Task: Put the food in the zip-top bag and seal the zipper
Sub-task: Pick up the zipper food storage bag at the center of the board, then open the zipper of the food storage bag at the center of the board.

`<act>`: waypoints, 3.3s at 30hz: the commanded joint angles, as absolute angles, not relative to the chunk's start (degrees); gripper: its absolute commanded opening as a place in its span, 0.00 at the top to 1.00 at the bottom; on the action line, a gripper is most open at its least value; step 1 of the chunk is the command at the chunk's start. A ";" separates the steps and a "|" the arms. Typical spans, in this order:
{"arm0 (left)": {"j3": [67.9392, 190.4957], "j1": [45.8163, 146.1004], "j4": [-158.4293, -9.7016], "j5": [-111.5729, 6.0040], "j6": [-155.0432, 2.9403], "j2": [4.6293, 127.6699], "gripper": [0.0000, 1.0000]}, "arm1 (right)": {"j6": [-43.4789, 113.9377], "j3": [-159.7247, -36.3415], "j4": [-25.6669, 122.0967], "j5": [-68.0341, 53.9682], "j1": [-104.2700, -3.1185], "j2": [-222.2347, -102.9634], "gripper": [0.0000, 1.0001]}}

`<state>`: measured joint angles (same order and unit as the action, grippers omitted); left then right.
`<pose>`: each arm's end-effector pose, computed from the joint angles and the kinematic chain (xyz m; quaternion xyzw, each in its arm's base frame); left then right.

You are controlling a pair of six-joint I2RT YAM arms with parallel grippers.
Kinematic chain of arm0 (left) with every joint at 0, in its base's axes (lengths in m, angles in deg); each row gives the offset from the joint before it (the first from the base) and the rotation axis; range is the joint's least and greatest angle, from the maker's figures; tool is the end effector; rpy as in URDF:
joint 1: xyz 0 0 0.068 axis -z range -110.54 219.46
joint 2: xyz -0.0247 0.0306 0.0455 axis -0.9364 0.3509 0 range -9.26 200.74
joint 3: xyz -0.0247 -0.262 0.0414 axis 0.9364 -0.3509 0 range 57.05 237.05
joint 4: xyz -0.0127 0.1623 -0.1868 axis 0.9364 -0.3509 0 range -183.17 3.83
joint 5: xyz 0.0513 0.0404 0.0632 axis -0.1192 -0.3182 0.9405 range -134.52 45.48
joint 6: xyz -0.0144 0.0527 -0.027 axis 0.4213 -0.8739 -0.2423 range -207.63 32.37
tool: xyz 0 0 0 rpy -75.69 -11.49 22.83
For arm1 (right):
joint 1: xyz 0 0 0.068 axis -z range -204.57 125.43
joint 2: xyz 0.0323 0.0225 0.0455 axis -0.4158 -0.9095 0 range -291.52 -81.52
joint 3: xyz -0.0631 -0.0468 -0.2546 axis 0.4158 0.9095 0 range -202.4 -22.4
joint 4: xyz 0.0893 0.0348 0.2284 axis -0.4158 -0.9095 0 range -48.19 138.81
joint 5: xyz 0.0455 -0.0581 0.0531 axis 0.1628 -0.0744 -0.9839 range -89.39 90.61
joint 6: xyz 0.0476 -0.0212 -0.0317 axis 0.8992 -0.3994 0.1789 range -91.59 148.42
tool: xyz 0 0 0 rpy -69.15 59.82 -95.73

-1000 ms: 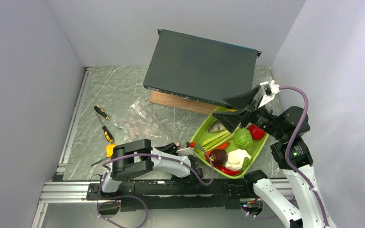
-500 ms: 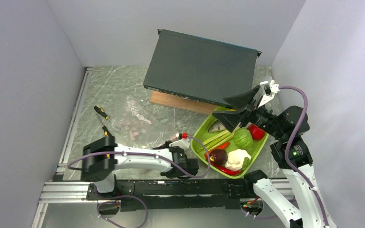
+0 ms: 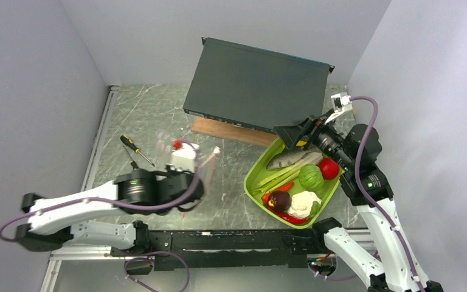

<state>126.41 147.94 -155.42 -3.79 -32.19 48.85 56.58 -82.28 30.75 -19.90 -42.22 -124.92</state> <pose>0.0603 -0.1467 0.3438 0.0860 0.9022 -0.1069 0.4090 0.1414 0.0617 0.4099 -0.0590 0.7138 0.3846 0.5823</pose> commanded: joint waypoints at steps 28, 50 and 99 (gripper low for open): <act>128.34 145.40 -155.60 -3.04 -20.49 32.97 1.00 | 60.36 -92.80 38.28 28.01 -102.21 -156.18 0.30; 129.27 145.13 -158.28 -6.23 -19.32 38.33 0.84 | 57.08 -89.77 42.61 26.16 -104.29 -156.74 1.00; 158.77 144.41 -176.12 -2.41 -39.70 54.78 0.78 | 62.78 -105.59 38.65 29.29 -104.12 -165.82 1.00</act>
<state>157.64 144.64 -175.09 -4.99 -35.54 51.78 63.92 -102.87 36.84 28.27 -103.90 -165.20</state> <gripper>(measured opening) 0.237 0.010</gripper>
